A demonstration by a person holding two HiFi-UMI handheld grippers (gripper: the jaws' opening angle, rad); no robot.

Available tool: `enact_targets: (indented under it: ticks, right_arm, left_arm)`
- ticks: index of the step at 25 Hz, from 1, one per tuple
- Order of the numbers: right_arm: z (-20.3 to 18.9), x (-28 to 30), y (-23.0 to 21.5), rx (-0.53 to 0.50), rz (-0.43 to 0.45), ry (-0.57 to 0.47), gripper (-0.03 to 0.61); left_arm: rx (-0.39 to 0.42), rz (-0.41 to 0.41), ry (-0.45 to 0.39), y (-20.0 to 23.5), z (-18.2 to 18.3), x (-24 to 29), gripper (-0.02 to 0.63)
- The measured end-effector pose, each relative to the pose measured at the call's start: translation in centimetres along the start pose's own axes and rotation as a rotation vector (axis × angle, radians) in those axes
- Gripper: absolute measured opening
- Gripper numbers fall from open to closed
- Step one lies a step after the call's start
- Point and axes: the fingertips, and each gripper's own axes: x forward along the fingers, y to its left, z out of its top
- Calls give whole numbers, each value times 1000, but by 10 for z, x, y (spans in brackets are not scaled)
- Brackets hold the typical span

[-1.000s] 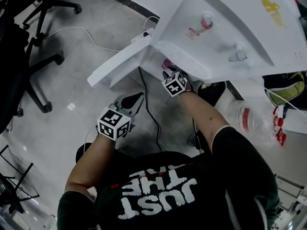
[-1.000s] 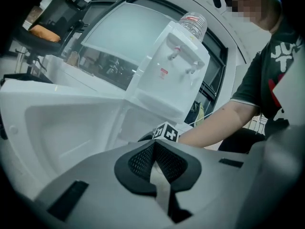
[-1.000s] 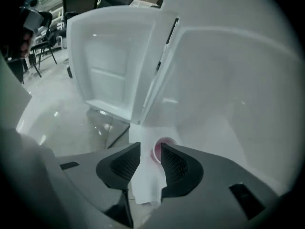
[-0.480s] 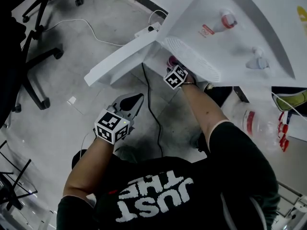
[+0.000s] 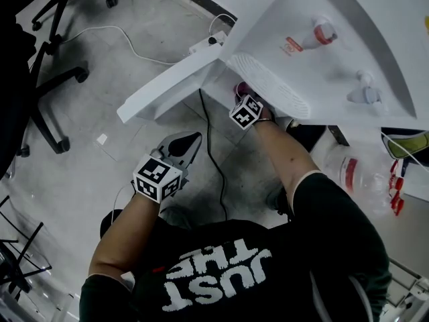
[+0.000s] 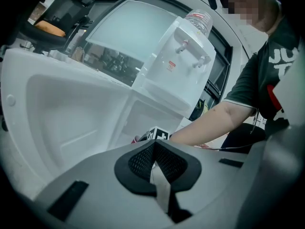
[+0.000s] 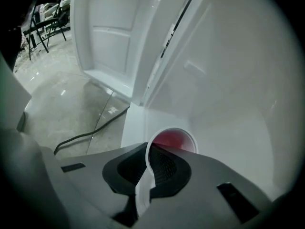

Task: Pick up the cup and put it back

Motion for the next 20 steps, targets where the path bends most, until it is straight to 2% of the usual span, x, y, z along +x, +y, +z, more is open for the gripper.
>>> enact_targets:
  ticks: [4,11,17,20]
  right_arm:
    - [1,-11,9,-5,31,-14,37]
    - [20,-42,27,-5,77,-119,37]
    - [31,-69,47,-52,135,-196,37]
    - [34,-92,55,-92,177,-228,37]
  left_arm:
    - [-17,-4,-17,1,6,6,-2]
    - [-2,-12,-23,-6,14,21,-2]
    - [28,18,-48,-20,28,32,-2]
    - [8,57,-66,-32,38,36,-2]
